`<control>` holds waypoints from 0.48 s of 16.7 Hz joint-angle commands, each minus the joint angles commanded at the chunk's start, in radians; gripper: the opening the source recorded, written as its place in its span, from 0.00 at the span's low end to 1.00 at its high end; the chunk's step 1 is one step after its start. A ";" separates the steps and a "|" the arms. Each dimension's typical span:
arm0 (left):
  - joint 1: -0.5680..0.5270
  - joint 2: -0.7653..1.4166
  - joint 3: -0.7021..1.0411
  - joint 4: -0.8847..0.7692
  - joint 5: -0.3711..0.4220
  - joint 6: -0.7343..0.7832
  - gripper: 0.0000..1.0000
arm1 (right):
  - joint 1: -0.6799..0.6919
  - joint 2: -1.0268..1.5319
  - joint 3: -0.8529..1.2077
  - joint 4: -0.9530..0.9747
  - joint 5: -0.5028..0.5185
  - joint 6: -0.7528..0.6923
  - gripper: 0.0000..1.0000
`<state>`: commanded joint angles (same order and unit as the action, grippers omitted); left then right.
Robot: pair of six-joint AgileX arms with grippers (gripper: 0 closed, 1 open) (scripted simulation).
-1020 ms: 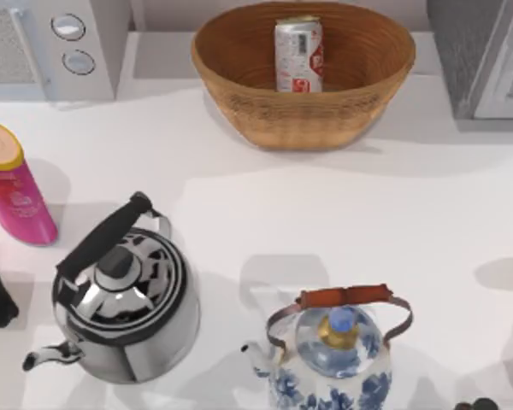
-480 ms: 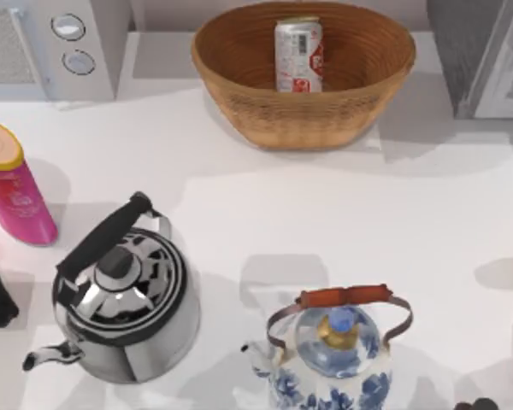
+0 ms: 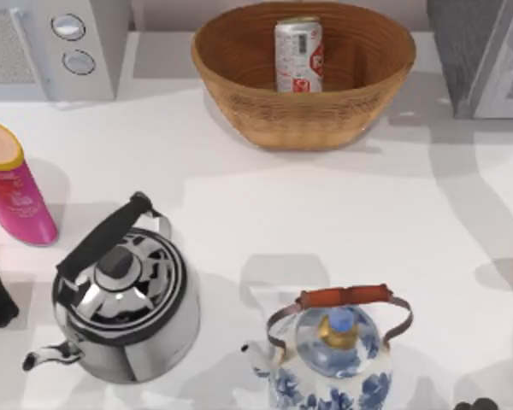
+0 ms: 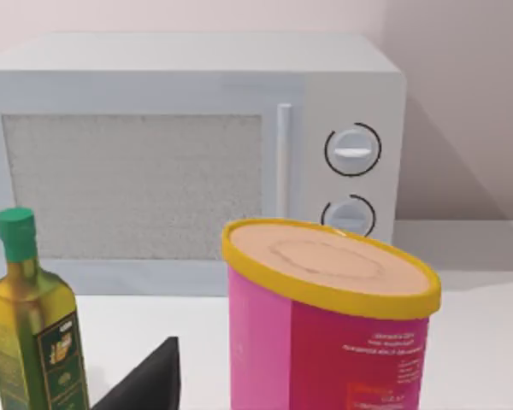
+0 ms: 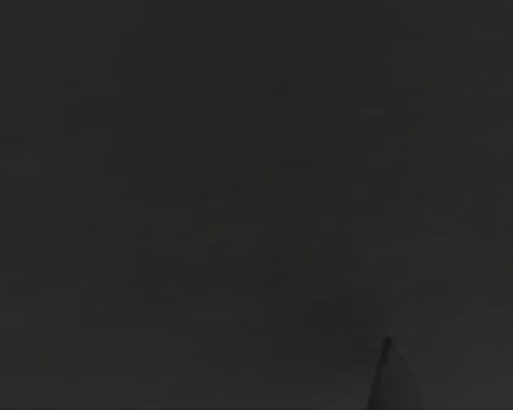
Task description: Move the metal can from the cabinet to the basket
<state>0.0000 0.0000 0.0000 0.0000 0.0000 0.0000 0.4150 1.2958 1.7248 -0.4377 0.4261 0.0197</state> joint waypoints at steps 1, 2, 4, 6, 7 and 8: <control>0.000 0.000 0.000 0.000 0.000 0.000 1.00 | 0.019 -0.003 -0.003 0.000 0.019 0.000 1.00; 0.000 0.000 0.000 0.000 0.000 0.000 1.00 | 0.027 -0.004 -0.004 -0.001 0.027 0.000 1.00; 0.000 0.000 0.000 0.000 0.000 0.000 1.00 | 0.027 -0.004 -0.004 -0.001 0.027 0.000 1.00; 0.000 0.000 0.000 0.000 0.000 0.000 1.00 | 0.004 -0.025 0.004 -0.008 0.045 -0.012 1.00; 0.000 0.000 0.000 0.000 0.000 0.000 1.00 | 0.003 -0.022 0.007 -0.006 0.043 -0.012 1.00; 0.000 0.000 0.000 0.000 0.000 0.000 1.00 | -0.002 -0.008 0.017 -0.002 0.035 -0.013 1.00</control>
<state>0.0000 0.0000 0.0000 0.0000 0.0000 0.0000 0.4127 1.2874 1.7421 -0.4400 0.4606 0.0072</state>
